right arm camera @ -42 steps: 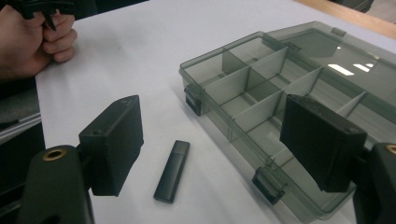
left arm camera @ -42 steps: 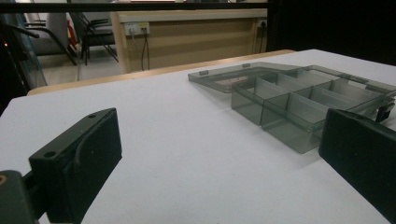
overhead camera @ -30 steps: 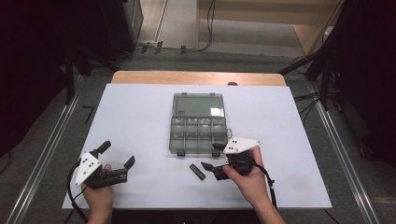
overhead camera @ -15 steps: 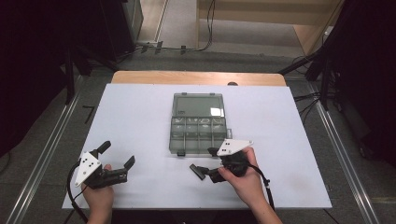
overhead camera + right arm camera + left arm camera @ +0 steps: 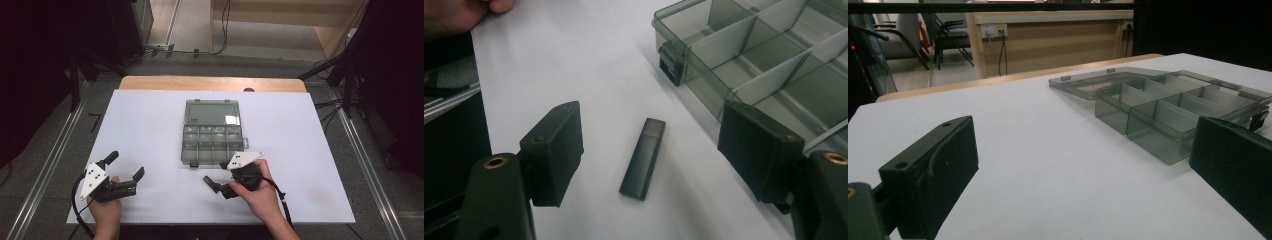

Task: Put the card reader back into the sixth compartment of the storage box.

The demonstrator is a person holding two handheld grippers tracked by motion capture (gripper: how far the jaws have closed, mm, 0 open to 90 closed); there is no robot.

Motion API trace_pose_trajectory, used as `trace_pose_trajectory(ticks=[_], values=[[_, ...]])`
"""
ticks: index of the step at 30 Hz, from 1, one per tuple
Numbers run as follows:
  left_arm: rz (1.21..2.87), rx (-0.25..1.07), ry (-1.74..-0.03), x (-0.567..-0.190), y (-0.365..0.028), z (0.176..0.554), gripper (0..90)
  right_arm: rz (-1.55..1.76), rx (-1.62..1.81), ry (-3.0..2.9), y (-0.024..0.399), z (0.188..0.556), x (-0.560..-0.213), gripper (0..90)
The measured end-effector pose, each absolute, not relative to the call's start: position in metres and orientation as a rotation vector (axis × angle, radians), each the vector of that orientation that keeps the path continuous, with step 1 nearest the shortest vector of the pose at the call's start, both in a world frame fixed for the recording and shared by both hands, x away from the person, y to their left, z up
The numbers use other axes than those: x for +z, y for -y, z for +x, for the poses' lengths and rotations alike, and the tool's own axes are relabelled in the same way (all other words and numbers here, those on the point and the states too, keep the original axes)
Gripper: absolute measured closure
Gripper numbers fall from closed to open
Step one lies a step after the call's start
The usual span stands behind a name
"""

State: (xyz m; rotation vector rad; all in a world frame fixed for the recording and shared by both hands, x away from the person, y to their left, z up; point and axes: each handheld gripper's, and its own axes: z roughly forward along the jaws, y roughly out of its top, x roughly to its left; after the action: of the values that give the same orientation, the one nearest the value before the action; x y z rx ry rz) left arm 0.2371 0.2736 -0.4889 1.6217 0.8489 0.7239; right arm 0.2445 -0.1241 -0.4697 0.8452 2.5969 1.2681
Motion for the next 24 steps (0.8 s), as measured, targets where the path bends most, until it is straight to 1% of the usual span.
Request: trace_pose_trajectory(ticks=[7,24], values=[[1.621,0.724,-0.851,-0.489,-0.274,0.237,0.0,0.842,1.246,-2.630,0.119,0.244,-0.473,24.7],[1.618,0.721,-0.853,-0.489,-0.274,0.237,0.0,0.810,1.194,-2.711,0.105,0.243,-0.483,29.2]])
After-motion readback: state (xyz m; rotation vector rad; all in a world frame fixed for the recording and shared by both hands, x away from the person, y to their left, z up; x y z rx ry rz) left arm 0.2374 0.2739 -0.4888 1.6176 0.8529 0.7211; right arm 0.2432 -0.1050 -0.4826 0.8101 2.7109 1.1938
